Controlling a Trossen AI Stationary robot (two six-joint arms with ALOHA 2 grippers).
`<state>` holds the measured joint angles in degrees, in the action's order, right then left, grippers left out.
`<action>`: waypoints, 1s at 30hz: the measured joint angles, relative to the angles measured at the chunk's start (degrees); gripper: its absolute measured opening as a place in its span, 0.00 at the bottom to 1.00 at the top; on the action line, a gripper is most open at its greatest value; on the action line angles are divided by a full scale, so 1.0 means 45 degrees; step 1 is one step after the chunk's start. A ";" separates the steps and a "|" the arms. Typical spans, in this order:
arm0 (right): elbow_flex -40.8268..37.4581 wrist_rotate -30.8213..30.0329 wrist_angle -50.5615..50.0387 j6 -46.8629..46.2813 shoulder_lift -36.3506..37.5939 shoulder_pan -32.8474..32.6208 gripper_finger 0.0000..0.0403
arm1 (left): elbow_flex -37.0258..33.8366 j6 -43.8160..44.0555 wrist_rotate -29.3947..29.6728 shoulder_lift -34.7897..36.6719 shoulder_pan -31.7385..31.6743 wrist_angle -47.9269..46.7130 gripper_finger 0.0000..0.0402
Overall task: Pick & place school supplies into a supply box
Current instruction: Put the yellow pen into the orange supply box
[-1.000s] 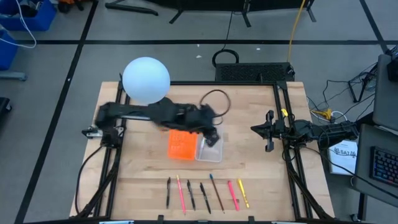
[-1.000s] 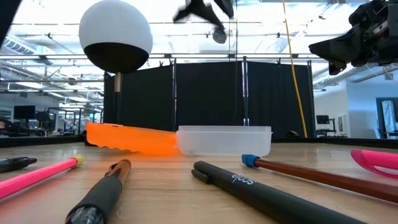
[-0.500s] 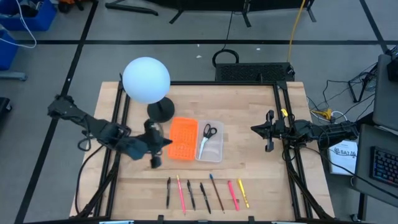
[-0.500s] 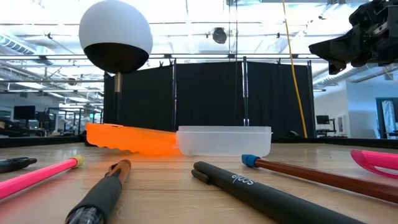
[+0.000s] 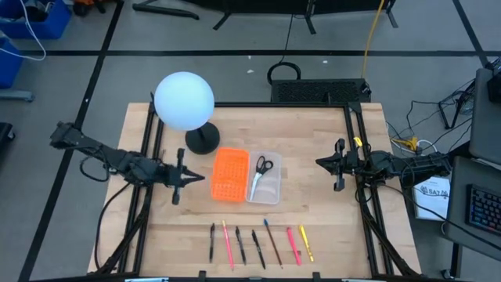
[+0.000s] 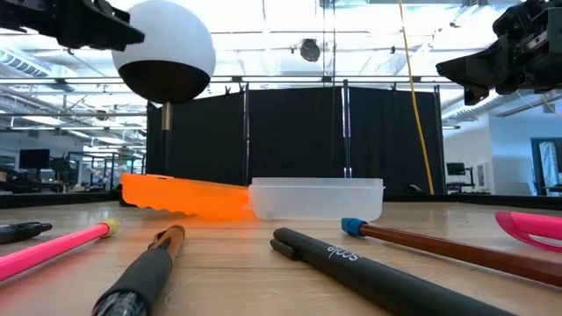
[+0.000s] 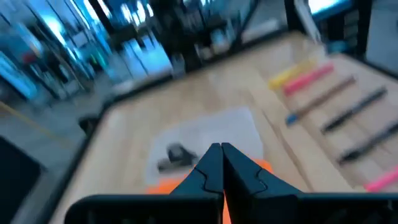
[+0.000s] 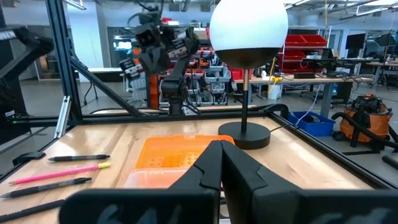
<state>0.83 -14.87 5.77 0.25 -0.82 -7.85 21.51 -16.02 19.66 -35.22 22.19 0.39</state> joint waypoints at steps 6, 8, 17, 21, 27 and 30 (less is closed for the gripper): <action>0.0000 0.0005 -0.0014 0.0112 0.0000 0.0003 0.00 | -0.1613 -0.0249 -0.1573 0.2347 -0.1486 0.0349 0.01; 0.0002 0.0010 -0.0047 0.0102 0.0000 0.0003 0.00 | -0.1863 -0.0090 -0.1945 0.2882 -0.1976 0.0108 0.01; 0.0002 -0.0006 -0.0016 -0.0044 -0.0131 0.0002 0.00 | -0.2990 0.0311 -0.4638 0.3486 -0.4789 0.0269 0.01; 0.0151 0.0013 0.0803 -0.0182 -0.0603 -0.0050 0.00 | -0.3479 0.0715 -0.4316 0.3319 -0.5318 0.1741 0.05; 0.1937 -0.0156 0.1271 -0.0814 -0.3476 -0.1026 0.00 | -0.3592 0.1481 -0.1925 0.3308 -0.5511 0.1551 0.03; 0.3730 -0.0793 0.0457 -0.1532 -0.6003 -0.1821 0.00 | -0.3598 0.1792 -0.1061 0.3308 -0.5511 0.1486 0.01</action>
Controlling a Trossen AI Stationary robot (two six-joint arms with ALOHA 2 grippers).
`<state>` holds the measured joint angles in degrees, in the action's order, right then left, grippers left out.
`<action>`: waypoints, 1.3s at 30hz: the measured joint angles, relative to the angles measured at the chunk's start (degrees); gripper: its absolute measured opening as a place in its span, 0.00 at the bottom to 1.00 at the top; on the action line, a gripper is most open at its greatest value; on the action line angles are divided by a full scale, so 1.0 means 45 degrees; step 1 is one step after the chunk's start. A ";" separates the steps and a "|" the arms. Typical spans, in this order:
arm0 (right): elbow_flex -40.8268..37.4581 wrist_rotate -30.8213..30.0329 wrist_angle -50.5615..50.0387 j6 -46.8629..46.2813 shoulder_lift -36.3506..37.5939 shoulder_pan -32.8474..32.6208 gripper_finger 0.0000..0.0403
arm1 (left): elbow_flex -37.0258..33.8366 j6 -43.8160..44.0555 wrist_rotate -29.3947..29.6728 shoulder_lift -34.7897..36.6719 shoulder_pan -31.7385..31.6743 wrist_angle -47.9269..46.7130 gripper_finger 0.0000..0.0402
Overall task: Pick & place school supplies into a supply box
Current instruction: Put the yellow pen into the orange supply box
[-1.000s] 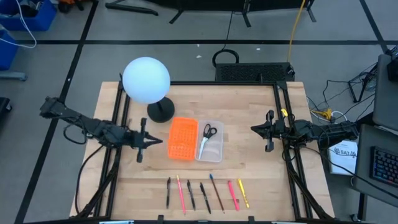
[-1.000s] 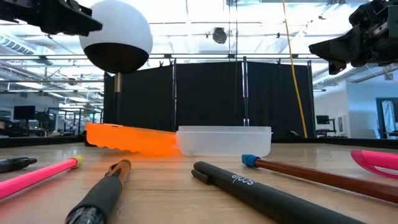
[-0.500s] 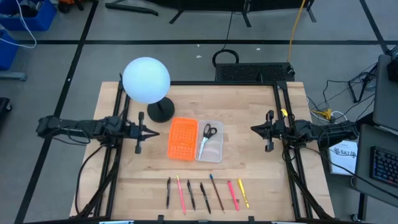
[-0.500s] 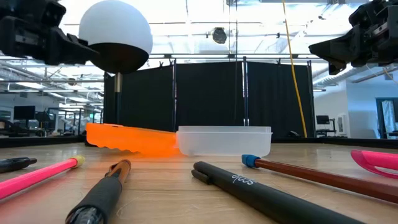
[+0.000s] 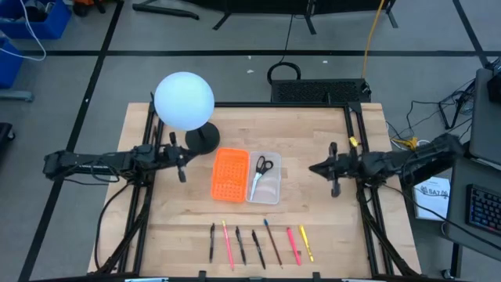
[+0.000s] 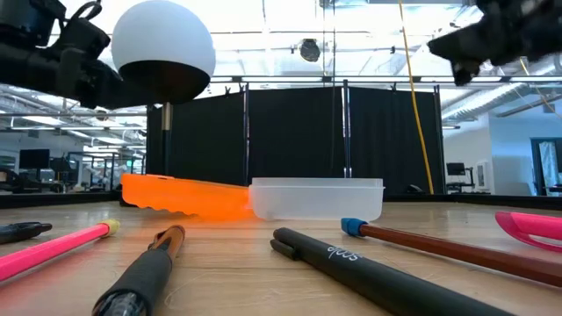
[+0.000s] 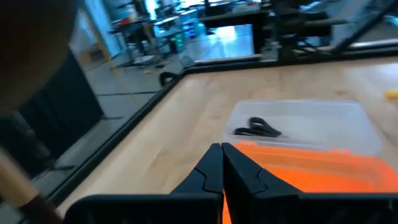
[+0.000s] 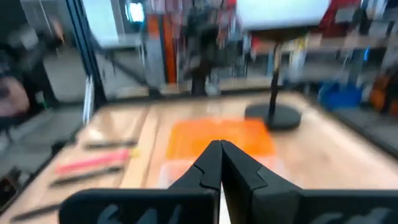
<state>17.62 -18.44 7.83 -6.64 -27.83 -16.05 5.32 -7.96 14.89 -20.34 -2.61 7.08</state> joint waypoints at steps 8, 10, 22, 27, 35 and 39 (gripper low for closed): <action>0.7419 -0.0862 -0.8305 -0.5510 -0.8100 -0.2348 0.00 | 0.0000 0.0212 0.0145 0.0000 0.0000 0.0014 0.09; 0.9498 -0.0682 -1.0991 -0.7345 -0.9991 -0.2849 0.00 | 0.0002 0.0227 0.0148 0.0000 0.0000 0.0014 0.11; 1.5070 0.1827 -1.5632 -1.7604 -1.5762 -0.5297 0.00 | 0.0005 -0.0135 0.0148 0.0000 0.0000 0.0117 0.12; 1.5069 0.1397 -1.4834 -1.9911 -1.6771 -0.6482 0.00 | 0.0005 -0.0162 0.0151 0.0000 0.0000 0.0302 0.12; 1.5064 0.0861 -1.4311 -2.1993 -1.7758 -0.7207 0.09 | 0.0005 0.0139 0.0138 0.0000 0.0000 0.0485 0.12; 1.5064 0.1929 -1.3771 -2.2399 -1.7952 -0.7119 0.21 | 0.0005 0.0357 0.0137 0.0000 0.0000 0.0470 0.12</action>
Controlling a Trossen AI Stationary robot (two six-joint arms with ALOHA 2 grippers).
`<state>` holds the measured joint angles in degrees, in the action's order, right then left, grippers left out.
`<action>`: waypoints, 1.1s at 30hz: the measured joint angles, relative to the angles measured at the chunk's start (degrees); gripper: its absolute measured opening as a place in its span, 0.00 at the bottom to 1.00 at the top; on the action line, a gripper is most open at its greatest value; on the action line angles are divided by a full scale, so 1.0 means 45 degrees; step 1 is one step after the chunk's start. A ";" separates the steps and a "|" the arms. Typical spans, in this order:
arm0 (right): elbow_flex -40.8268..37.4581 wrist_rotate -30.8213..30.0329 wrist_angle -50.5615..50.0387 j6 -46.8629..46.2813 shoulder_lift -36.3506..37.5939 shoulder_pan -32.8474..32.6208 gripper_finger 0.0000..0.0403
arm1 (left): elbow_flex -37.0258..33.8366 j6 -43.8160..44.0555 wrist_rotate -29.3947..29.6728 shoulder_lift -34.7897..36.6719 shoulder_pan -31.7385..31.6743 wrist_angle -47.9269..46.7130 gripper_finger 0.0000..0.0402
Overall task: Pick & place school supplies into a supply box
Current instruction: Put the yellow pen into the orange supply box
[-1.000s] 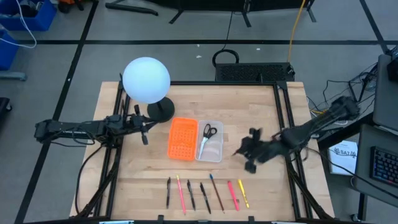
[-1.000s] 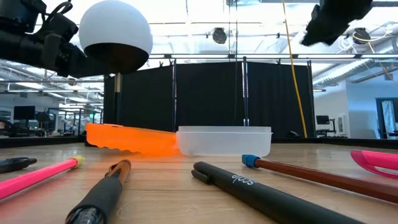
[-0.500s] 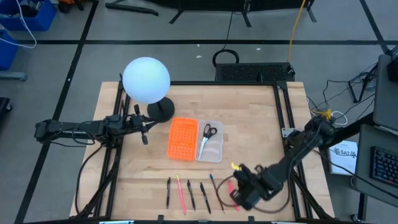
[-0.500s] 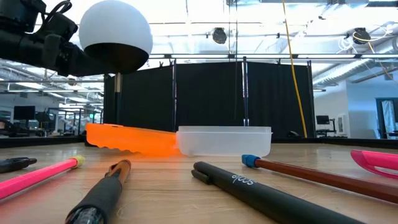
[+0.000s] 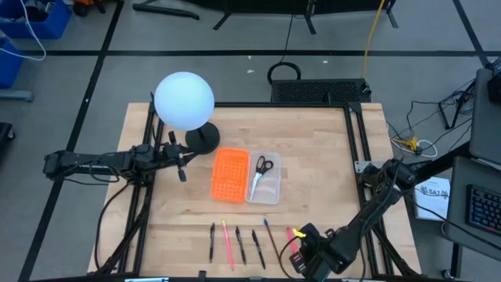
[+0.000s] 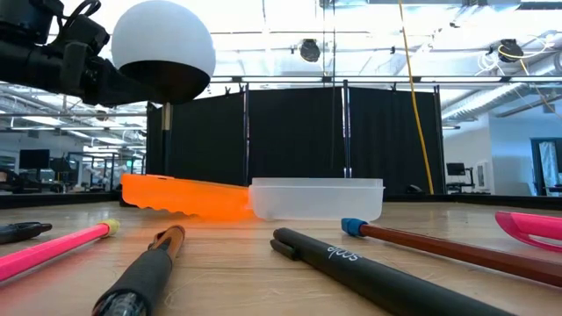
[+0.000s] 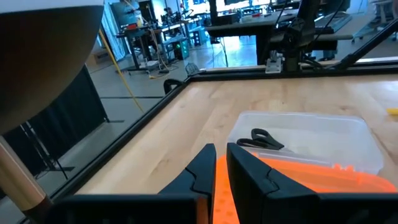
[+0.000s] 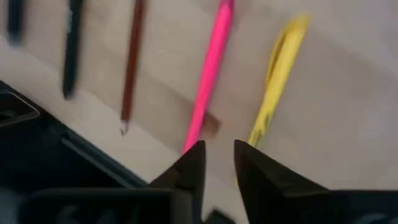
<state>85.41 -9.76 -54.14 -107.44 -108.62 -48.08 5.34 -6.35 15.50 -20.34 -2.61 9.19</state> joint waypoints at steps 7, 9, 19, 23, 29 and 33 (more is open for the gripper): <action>-0.0010 0.1234 -0.1278 -0.0702 -0.0167 0.0382 0.36 | 0.0000 0.0049 -0.0007 0.0000 0.0000 -0.0024 0.12; -0.0010 0.1219 -0.1258 -0.0605 -0.0160 0.0565 0.37 | 0.0000 0.0044 -0.0010 0.0000 0.0000 -0.0088 0.12; -0.1372 0.1570 0.0847 0.0005 -0.0150 0.0847 0.34 | 0.0000 0.0049 -0.0047 -0.0001 0.0000 -0.0141 0.12; -0.2229 0.1870 0.1208 -0.0761 -0.0160 0.0727 0.33 | 0.0000 0.0122 -0.0043 0.0000 0.0000 -0.0146 0.12; -0.3591 0.1913 0.3007 -0.0889 -0.0043 0.0662 0.32 | 0.0005 0.0154 -0.0043 -0.0005 0.0000 -0.0155 0.12; -0.4256 0.2395 0.3401 -0.0825 -0.0051 0.0671 0.32 | 0.0005 0.0193 -0.0043 -0.0005 0.0000 -0.0261 0.12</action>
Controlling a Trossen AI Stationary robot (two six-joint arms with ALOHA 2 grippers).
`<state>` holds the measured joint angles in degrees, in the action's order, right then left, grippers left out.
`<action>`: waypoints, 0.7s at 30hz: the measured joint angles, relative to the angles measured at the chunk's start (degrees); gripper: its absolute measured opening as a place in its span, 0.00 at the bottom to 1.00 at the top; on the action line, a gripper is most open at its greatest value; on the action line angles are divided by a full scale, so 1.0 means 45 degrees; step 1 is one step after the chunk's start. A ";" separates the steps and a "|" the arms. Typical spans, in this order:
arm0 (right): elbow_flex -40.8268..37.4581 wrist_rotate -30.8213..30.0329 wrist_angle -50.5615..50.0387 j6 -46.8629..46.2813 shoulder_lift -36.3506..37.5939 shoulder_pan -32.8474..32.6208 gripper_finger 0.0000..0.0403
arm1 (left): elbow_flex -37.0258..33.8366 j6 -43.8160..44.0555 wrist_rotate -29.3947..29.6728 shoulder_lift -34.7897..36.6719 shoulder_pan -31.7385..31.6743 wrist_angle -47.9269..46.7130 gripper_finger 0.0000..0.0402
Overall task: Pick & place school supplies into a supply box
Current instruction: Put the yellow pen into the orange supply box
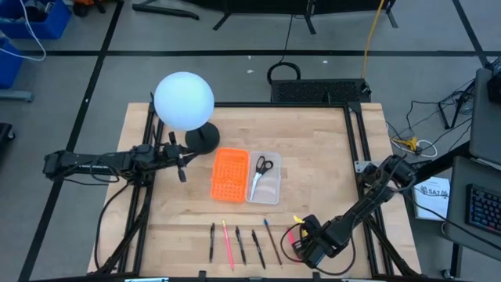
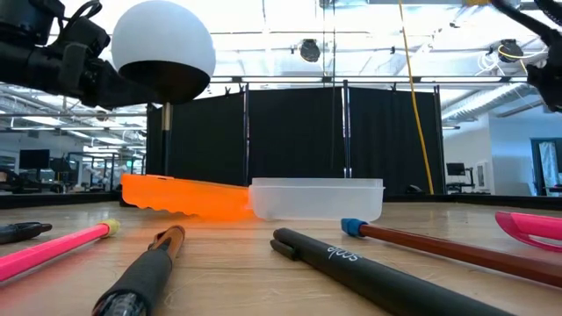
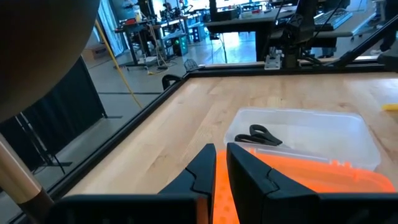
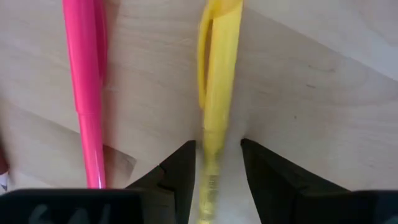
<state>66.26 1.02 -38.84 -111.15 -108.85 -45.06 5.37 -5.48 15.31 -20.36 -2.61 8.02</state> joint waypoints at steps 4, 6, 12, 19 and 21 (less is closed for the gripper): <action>-0.0532 0.0361 -0.0025 0.0445 -0.0026 -0.0065 0.31 | 0.0010 0.0139 0.0002 0.0003 0.0000 -0.0233 0.12; -0.0758 0.0457 0.0129 0.0148 -0.0031 -0.0131 0.30 | 0.0010 0.0234 0.0005 0.0001 0.0000 -0.0253 0.12; -0.1094 0.0510 0.0300 0.0328 -0.0012 -0.0159 0.23 | 0.0010 0.0298 0.0000 0.0000 0.0000 -0.0439 0.12; -0.1131 0.0493 0.0191 0.0943 0.0001 -0.0164 0.04 | 0.0010 0.0294 0.0004 0.0005 0.0000 -0.0419 0.12; -0.1139 0.0408 0.0196 0.0879 0.0056 -0.0176 0.05 | 0.0010 0.0293 0.0002 0.0000 0.0000 -0.0414 0.12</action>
<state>61.13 2.85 -37.95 -107.19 -108.60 -45.85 5.41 -4.16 15.32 -20.36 -2.61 6.15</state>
